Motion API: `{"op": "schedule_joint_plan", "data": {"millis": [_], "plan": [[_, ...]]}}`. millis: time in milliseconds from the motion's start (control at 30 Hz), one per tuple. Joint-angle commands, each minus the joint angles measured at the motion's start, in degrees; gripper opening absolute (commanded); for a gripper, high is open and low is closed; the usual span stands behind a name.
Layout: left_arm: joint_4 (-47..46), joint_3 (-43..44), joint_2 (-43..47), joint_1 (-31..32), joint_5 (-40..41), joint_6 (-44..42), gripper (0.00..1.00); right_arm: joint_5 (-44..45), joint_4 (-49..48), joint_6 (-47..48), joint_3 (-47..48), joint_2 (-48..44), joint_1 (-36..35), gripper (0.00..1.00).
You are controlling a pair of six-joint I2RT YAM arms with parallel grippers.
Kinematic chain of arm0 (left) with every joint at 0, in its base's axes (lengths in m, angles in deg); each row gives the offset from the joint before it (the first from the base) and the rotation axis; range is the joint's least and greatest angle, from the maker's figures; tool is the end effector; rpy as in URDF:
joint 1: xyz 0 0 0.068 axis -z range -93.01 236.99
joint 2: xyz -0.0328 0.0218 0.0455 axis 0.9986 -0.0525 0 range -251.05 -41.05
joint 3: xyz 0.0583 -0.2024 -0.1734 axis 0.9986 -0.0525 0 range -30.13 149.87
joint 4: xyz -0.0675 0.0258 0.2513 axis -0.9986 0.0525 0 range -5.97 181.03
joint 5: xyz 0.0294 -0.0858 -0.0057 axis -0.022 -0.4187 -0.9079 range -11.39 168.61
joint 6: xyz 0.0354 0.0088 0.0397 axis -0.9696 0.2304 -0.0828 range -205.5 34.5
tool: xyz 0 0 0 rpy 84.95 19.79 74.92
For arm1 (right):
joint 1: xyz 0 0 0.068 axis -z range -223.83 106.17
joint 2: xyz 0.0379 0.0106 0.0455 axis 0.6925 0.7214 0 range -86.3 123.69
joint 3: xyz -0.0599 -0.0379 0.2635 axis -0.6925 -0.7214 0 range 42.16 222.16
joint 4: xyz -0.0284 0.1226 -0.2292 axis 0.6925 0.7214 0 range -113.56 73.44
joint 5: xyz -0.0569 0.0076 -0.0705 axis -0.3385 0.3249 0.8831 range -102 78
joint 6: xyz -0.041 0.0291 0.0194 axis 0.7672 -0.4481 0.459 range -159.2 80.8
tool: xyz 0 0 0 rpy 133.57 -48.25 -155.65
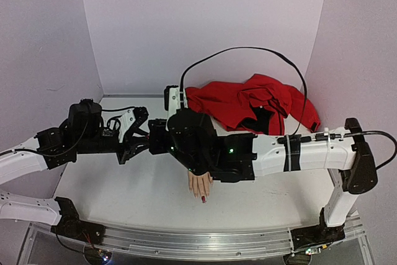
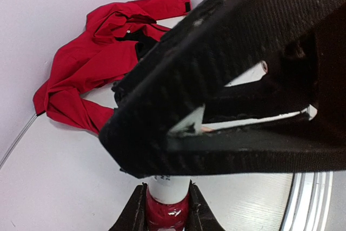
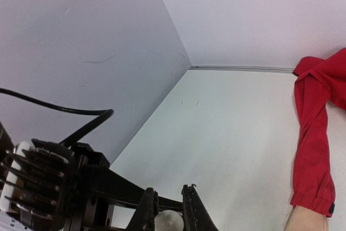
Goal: Paint the nails
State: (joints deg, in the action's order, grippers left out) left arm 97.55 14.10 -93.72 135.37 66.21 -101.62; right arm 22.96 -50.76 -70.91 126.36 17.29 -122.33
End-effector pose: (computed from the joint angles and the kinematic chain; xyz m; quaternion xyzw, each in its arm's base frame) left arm 0.1350 -0.1636 0.3061 0.4908 0.6646 -0.2406 0.5094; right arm 0.1068 0.4225 0.3595 -0.0411 0.6653 0.4766 0.5732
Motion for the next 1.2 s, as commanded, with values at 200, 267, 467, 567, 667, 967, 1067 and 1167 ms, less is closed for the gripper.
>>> {"op": "schedule_joint_plan", "data": {"millis": [200, 267, 467, 567, 667, 967, 1067, 1167], "plan": [[-2.86, 2.74, -1.14, -2.5, 11.26, 1.88, 0.0, -4.29, 2.62, -0.1, 0.57, -2.4, -0.22, 0.0], [-2.5, 3.06, -1.54, -2.5, 10.38, 1.88, 0.0, -10.43, 1.25, -0.89, -2.16, -4.63, 1.91, 0.0], [-1.05, 4.64, -4.77, -2.5, -1.9, 2.65, 0.28, -15.2, -2.24, 0.08, -6.58, -7.09, 4.23, 0.0], [-0.56, 5.3, -6.39, -2.48, -8.21, 3.35, 0.67, -12.16, -2.3, 0.56, -8.5, -8.65, 5.67, 0.0], [-0.47, 5.11, -6.14, -2.48, -9.58, 3.3, 0.97, -7.67, -1.76, 2.04, -11.43, -11.11, 7.31, 0.0], [-0.55, 4.51, -3.05, -2.5, -6.51, 2.66, 0.99, 6.35, 4.72, 0.21, -29.68, -22.41, 14.42, 0.0], [-0.52, 4.55, -3.21, -2.49, -5.89, 2.82, 0.99, 8.61, 6.49, -2.37, -37.18, -26.42, 17.37, 0.0], [-0.51, 4.63, -3.39, -2.5, -6.16, 2.92, 0.99, 9.8, 6.81, -4.55, -44.35, -30.6, 20.43, 0.0]]}}
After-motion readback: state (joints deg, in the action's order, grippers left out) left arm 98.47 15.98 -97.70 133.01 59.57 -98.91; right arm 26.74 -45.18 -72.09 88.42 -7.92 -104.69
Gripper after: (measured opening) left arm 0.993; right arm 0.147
